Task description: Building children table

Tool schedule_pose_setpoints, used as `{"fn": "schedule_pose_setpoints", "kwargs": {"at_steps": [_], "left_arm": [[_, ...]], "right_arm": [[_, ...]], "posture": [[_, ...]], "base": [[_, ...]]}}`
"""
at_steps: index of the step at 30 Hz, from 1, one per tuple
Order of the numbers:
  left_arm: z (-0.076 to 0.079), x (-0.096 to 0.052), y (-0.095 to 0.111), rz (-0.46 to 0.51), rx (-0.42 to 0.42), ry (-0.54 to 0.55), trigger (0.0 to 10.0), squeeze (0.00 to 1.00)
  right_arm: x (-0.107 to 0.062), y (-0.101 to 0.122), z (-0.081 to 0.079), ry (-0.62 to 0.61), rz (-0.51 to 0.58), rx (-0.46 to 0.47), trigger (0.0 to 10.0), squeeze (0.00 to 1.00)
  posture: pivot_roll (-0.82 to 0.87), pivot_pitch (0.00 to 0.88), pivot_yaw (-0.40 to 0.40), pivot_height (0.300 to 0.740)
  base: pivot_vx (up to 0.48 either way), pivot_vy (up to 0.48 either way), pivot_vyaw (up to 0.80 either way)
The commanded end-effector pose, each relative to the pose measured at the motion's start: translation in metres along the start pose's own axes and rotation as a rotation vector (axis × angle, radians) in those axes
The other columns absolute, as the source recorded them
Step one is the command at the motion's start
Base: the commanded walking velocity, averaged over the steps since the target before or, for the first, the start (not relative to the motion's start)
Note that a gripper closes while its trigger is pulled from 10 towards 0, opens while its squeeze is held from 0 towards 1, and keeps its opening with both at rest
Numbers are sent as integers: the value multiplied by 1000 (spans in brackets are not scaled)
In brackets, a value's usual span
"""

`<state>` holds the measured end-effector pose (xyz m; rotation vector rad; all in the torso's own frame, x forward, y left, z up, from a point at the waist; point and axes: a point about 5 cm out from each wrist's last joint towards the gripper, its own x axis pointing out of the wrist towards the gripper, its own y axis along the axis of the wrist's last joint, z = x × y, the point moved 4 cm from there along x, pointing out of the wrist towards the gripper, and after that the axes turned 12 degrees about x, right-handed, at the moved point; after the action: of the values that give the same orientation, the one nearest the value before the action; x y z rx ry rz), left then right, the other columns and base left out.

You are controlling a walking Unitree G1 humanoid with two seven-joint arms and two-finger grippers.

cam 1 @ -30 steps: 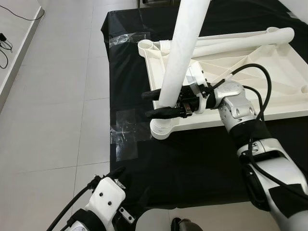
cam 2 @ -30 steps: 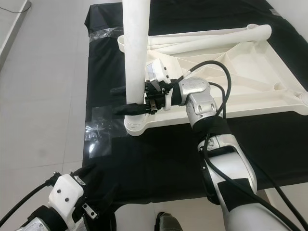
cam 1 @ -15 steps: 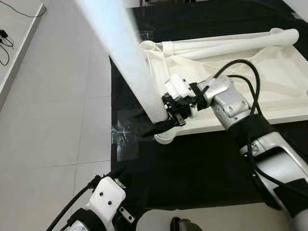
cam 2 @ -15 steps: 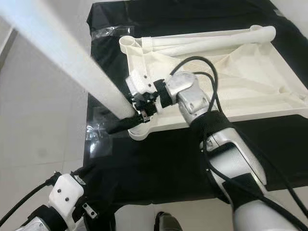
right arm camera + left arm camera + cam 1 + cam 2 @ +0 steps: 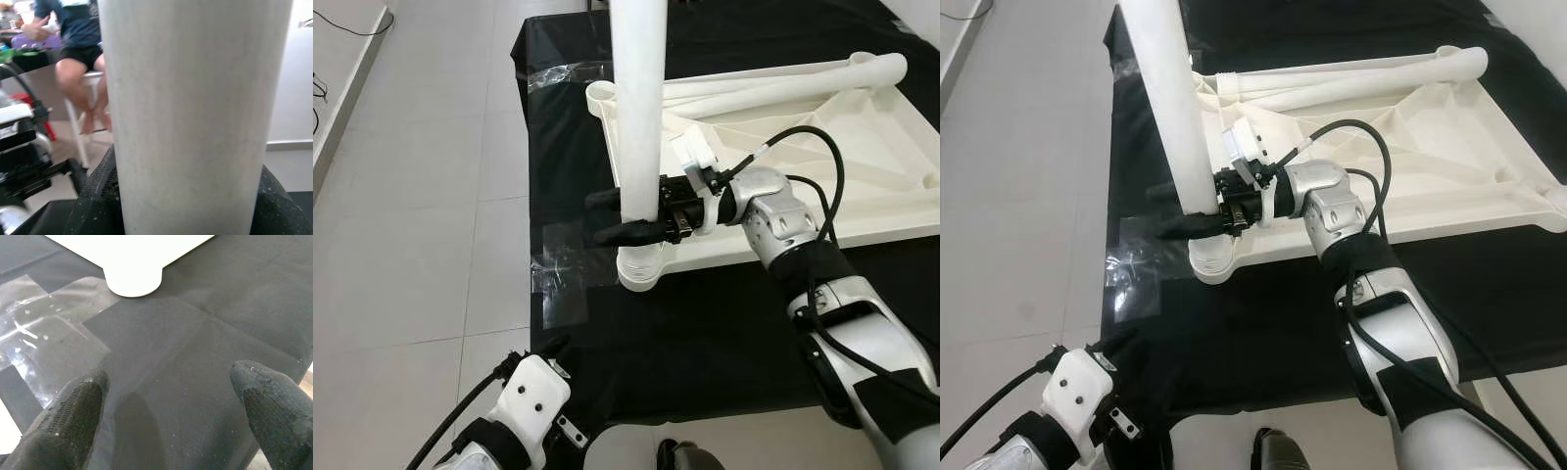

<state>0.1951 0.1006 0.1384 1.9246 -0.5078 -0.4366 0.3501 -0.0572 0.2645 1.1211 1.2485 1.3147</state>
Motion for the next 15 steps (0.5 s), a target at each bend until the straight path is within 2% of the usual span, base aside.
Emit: {"fn": "schedule_pose_setpoints", "kwargs": {"at_steps": [1,8,11,12,15], "left_arm": [[4,-1,-7,-24,-16,-14,10000,0],[1,4,-10,-20,-12,-13,10000,0],[1,4,-10,-20,-12,-13,10000,0],[1,5,-10,-20,-11,-13,10000,0],[1,6,-11,-19,-10,-14,10000,0]], "right_arm": [[-1,-12,-1,-27,13,35,10000,0],[-2,-25,0,-193,77,7,10000,0],[-1,-29,-1,-220,77,8,10000,0],[1,-33,-2,-256,80,12,10000,0],[-1,-56,1,-482,55,82,10000,0]], "posture": [[42,260,-19,740],[30,246,-21,740],[30,246,-21,740],[28,245,-21,740],[32,239,-29,740]], "base": [[0,0,0],[0,0,0],[0,0,0],[0,0,0],[0,0,0]]}}
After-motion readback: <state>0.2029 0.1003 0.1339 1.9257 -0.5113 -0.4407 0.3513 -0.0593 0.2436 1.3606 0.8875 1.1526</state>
